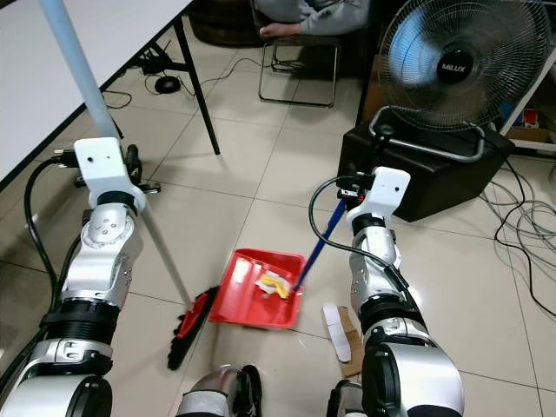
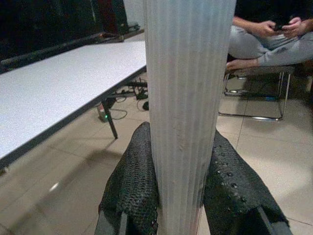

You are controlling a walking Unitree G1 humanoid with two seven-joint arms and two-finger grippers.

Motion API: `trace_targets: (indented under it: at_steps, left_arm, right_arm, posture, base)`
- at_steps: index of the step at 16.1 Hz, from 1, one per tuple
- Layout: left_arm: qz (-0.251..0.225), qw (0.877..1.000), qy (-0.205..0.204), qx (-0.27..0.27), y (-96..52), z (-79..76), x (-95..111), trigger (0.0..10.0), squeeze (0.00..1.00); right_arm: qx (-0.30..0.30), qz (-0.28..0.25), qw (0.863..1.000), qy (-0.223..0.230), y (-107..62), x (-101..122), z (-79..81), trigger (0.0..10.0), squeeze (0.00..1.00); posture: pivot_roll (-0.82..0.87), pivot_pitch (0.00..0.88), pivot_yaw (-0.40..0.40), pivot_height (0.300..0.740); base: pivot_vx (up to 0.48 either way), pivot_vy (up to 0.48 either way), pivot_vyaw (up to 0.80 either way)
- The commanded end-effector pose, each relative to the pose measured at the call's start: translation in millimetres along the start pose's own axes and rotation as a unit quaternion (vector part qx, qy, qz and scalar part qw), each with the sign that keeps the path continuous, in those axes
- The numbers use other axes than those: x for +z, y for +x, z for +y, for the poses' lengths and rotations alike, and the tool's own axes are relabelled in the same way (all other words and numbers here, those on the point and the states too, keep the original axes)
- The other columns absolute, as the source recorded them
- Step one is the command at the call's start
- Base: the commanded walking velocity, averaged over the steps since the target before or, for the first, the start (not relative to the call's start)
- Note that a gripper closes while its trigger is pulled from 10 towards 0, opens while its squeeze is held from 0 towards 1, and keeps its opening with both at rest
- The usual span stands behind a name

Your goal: Sweep floor

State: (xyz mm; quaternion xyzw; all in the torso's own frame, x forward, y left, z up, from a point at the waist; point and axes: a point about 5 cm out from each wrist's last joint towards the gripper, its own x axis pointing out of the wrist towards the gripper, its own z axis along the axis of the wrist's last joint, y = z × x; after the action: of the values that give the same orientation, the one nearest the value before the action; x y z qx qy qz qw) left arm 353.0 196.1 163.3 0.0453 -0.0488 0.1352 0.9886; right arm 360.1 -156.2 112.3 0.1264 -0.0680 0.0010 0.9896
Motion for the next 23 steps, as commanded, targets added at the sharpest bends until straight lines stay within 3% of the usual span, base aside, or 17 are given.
trace_targets:
  at_steps: [1, 2, 5, 13, 23]
  left_arm:
    - [-0.035, 0.999, 0.01, 0.004, 4.0, 2.6, 13.4, 10.0, 0.0]
    - [-0.034, 0.999, 0.012, 0.007, 5.1, 5.8, 13.3, 10.0, 0.0]
    - [-0.032, 0.999, 0.023, 0.022, 7.8, 17.7, 12.9, 10.0, 0.0]
    - [-0.011, 0.998, 0.011, 0.059, 11.5, 30.9, 3.6, 10.0, 0.0]
    - [-0.015, 0.998, 0.009, 0.053, 13.0, 26.7, 10.4, 10.0, 0.0]
  right_arm:
    - [-0.001, -0.033, 0.999, 0.037, 6.1, 13.4, 0.9, 10.0, 0.0]
    - [-0.008, -0.034, 0.998, 0.055, 5.8, 13.8, -3.4, 10.0, 0.0]
    - [-0.015, -0.033, 0.998, 0.053, 2.3, 12.2, -12.4, 10.0, 0.0]
    - [-0.012, -0.025, 0.998, 0.056, -0.2, 7.4, -11.4, 10.0, 0.0]
    - [-0.02, -0.017, 0.998, 0.056, -4.8, 1.6, -12.9, 10.0, 0.0]
  posture:
    - [0.01, 0.049, 0.099, 0.74]
    - [0.01, 0.045, 0.103, 0.74]
    - [0.02, 0.041, 0.109, 0.74]
    - [0.01, 0.035, 0.115, 0.74]
    - [0.02, 0.056, 0.128, 0.74]
  base:
    - [0.0, 0.0, 0.0]
    - [0.0, 0.0, 0.0]
    - [0.0, 0.0, 0.0]
    - [0.0, 0.0, 0.0]
    - [0.0, 0.0, 0.0]
